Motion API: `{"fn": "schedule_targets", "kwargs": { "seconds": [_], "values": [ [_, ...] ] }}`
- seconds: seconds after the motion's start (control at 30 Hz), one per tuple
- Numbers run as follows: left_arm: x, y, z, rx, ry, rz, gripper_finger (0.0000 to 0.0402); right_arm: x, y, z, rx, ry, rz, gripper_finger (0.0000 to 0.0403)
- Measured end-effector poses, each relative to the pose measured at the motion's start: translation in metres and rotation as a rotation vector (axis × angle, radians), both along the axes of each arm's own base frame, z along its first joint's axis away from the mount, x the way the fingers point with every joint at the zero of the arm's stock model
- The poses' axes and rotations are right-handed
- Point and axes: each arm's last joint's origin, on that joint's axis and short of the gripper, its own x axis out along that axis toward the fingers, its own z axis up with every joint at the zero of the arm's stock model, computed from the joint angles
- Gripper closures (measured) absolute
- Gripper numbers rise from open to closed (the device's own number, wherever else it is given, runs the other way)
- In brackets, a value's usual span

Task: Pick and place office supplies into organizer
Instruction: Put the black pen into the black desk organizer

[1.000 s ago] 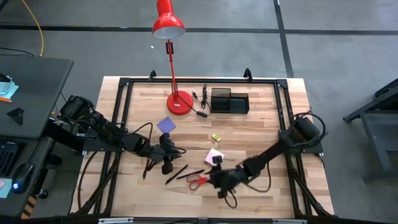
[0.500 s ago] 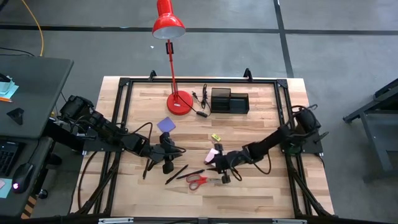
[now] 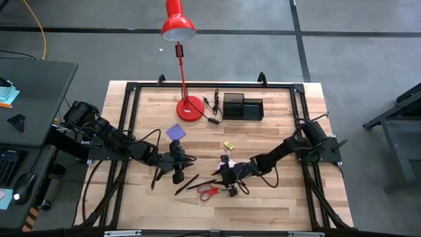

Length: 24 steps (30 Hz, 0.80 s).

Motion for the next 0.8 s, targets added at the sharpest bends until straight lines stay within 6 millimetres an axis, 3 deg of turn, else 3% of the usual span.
{"fn": "schedule_targets", "kwargs": {
  "seconds": [0.17,0.6,0.8],
  "values": [
    [0.0,0.0,0.0,0.0,0.0,0.0,0.0334,0.007,-0.001,-0.006,-0.043,0.073,-0.009,0.0247],
    [0.0,0.0,0.0,0.0,0.001,-0.002,0.0334,0.012,-0.007,-0.009,-0.029,0.073,-0.011,0.0269],
    [0.0,0.0,0.0,0.002,0.001,-0.004,0.0334,0.018,-0.015,-0.022,0.053,0.084,0.016,0.0269]
  ]
}}
